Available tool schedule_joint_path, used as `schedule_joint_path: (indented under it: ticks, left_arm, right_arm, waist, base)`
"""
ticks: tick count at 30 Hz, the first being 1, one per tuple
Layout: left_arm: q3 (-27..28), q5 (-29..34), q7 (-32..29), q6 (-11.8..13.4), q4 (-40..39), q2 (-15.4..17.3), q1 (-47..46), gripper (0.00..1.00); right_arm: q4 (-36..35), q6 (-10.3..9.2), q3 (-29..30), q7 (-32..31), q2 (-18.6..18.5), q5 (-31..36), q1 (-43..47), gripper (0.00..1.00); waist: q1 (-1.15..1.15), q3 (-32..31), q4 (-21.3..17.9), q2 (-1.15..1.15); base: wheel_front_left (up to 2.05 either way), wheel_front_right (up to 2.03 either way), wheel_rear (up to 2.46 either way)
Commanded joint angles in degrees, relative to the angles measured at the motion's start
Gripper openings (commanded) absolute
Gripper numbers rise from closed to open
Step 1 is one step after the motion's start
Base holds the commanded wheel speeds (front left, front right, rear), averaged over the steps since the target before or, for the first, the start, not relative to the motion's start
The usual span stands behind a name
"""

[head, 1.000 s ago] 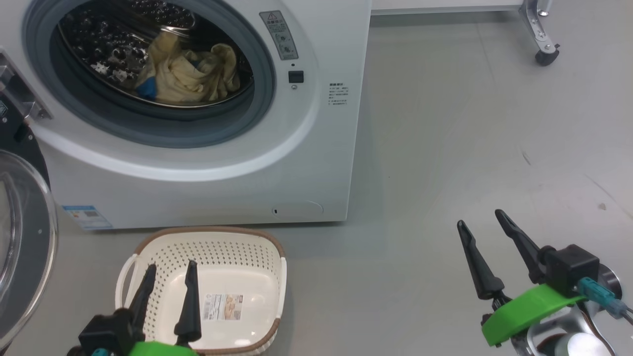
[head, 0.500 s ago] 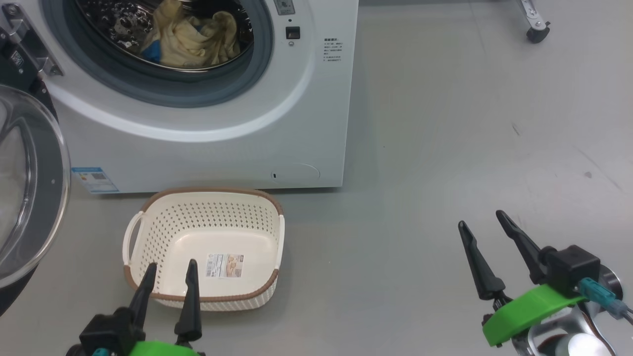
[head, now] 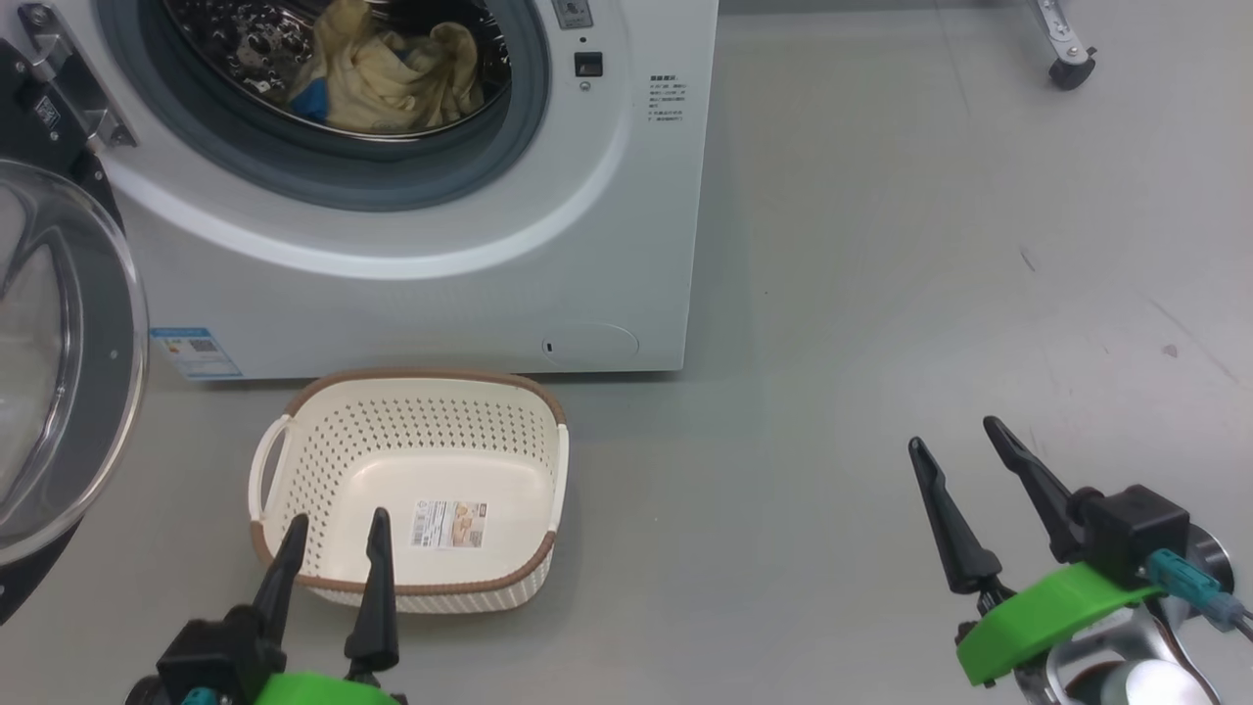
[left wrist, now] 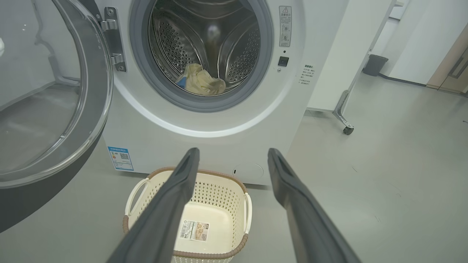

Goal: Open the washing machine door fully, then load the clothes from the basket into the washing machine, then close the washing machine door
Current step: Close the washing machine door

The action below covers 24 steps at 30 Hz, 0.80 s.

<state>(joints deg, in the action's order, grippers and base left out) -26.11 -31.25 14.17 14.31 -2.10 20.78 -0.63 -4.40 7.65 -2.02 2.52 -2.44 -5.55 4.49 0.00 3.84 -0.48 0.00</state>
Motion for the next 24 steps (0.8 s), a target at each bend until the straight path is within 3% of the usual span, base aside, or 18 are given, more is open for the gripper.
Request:
schedule_joint_path:
  ticks: [1,11,24]
  left_arm:
    - [2.6,0.8,0.7,10.7,-1.9,0.8,-2.6,1.0]
    - [2.0,1.7,0.3,11.6,-2.0,1.0,-2.6,1.0]
    - [1.6,2.5,-0.1,12.9,-3.0,1.4,-1.9,1.0]
  right_arm:
    - [-2.1,-0.16,-0.8,0.2,-0.4,-0.1,-2.0,1.0]
    - [-2.4,-0.16,0.1,0.1,-0.4,0.2,-1.3,1.0]
    - [-2.7,-0.16,-0.5,-0.2,-0.4,0.4,-0.2,1.0]
  waist:
    - [0.0,-0.1,0.1,0.0]
    - [0.0,-0.7,4.0,0.0]
    - [0.0,-2.2,14.9,0.0]
  base:
    - [0.0,0.0,0.0]
    - [0.0,0.0,0.0]
    - [0.0,0.0,0.0]
